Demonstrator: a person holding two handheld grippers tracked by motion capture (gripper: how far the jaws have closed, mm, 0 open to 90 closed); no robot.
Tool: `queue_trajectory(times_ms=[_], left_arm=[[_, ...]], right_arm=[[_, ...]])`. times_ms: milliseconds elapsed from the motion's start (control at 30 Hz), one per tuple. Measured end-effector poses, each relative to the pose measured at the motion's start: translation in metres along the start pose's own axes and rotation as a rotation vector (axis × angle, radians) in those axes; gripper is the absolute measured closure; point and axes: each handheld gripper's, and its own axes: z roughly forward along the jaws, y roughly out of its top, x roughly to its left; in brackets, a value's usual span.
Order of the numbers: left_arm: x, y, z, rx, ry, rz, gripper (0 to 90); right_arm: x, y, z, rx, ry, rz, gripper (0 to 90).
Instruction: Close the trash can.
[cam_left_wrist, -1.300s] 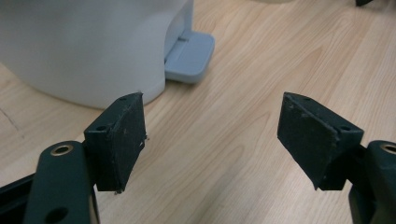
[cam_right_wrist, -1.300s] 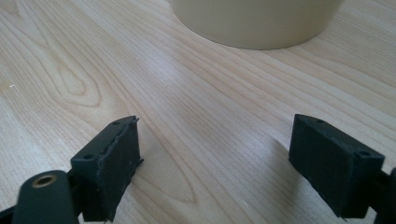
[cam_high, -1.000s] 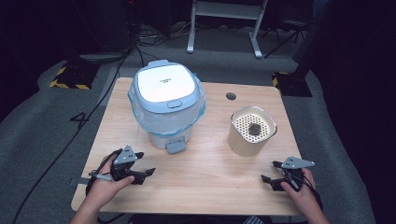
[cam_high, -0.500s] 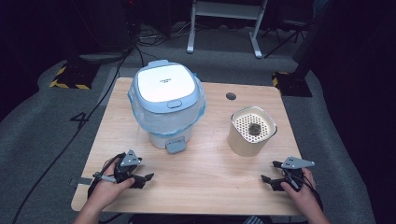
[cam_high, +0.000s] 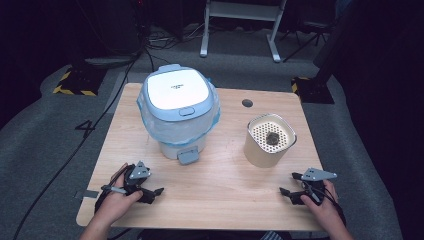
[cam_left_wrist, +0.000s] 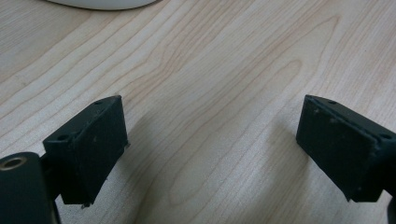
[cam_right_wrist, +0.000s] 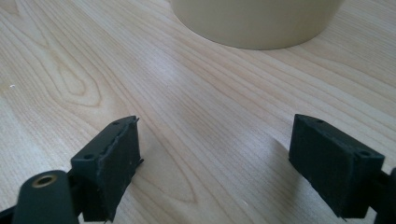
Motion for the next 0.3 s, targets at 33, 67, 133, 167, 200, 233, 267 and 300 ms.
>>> queue_trajectory(times_ms=[33,67,133,167,200,233,267,300], left_arm=[[-0.0002,0.0,0.0,0.0,0.003,-0.002,8.9],[-0.0004,-0.0001,0.0,0.0,0.003,-0.004,8.8],[-0.0006,-0.0001,-0.0001,-0.001,0.003,-0.003,8.8],[-0.0006,-0.0001,-0.0001,0.001,0.006,-0.005,8.7],[-0.0006,-0.0001,-0.0001,0.001,0.006,-0.005,8.7],[-0.0007,-0.0001,-0.0001,-0.001,0.004,-0.004,8.7],[-0.001,0.0,0.0001,-0.001,0.003,-0.008,8.6],[-0.001,0.0,0.0001,-0.001,0.004,-0.007,8.6]], right_arm=[[0.0,0.0,0.0,0.0,0.0,0.0,16.5],[0.0,0.0,0.0,0.0,0.0,0.0,16.5],[0.0,0.0,0.0,0.0,0.0,0.0,16.5],[0.0,0.0,0.0,0.0,0.0,0.0,16.5],[0.0,0.0,0.0,0.0,0.0,0.0,16.5],[0.0,0.0,0.0,0.0,0.0,0.0,16.5],[0.0,0.0,0.0,0.0,0.0,0.0,16.5],[0.0,0.0,0.0,0.0,0.0,0.0,16.5]])
